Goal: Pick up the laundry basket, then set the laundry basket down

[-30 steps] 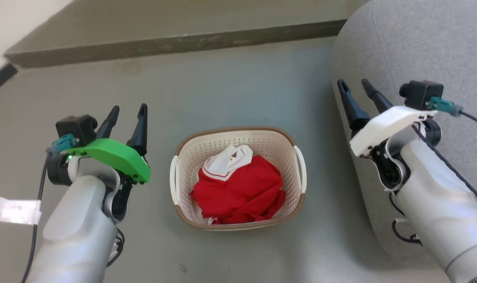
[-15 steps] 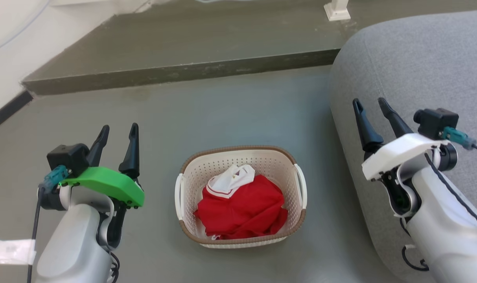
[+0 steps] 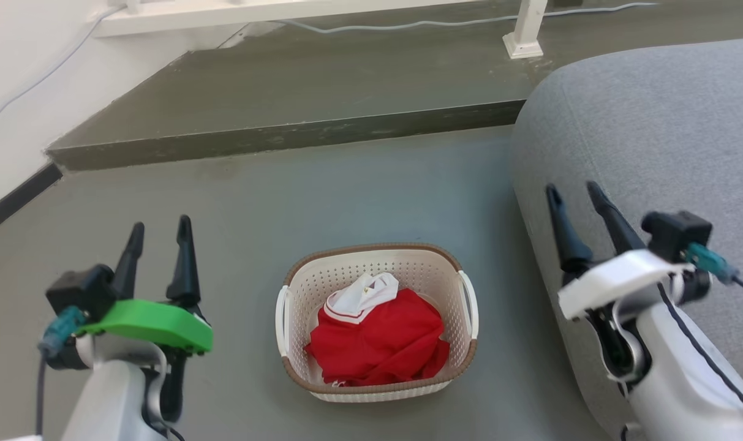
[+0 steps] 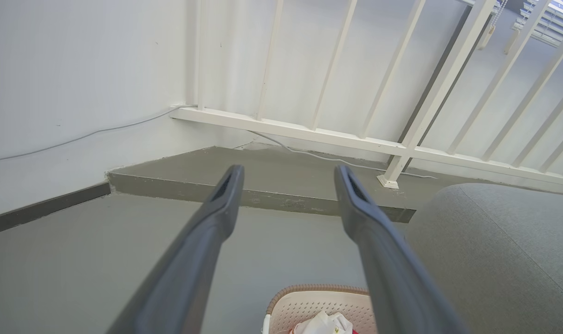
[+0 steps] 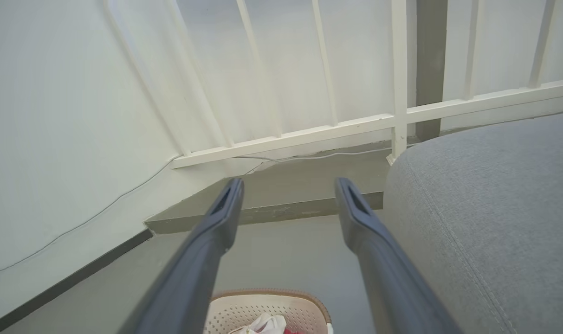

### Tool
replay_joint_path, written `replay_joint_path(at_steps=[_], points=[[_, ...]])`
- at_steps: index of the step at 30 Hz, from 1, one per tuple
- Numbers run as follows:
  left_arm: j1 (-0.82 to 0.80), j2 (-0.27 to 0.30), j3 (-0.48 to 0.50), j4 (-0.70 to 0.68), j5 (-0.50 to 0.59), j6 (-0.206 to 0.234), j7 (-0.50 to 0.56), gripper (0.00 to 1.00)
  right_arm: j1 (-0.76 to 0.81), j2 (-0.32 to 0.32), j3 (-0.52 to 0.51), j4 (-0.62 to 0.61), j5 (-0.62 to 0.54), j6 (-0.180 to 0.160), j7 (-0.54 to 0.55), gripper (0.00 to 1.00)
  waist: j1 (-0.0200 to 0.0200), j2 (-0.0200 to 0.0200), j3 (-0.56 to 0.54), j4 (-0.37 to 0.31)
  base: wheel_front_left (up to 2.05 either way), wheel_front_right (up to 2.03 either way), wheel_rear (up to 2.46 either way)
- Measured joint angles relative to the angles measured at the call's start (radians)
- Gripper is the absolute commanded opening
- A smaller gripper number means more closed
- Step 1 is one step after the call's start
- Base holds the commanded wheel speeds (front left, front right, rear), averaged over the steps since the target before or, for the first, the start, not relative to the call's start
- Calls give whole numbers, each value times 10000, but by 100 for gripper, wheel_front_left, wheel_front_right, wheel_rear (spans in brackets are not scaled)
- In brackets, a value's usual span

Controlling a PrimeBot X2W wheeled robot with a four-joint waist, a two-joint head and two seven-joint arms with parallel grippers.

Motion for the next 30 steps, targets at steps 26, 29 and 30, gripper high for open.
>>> replay_joint_path(at_steps=[26,29,30], points=[[1145,-481,500,-1185,1039,-263,0,100,1356,171,-1081,-1354,-1212,-29,-2,100,0,0,47,34,0,0,0],[1151,-489,570,-1214,1076,-282,0,100,1509,224,-1137,-1379,-1277,23,-2,100,0,0,58,46,0,0,0],[1152,-493,585,-1218,1103,-284,0,100,1539,236,-1164,-1379,-1281,27,-2,100,0,0,61,50,0,0,0]])
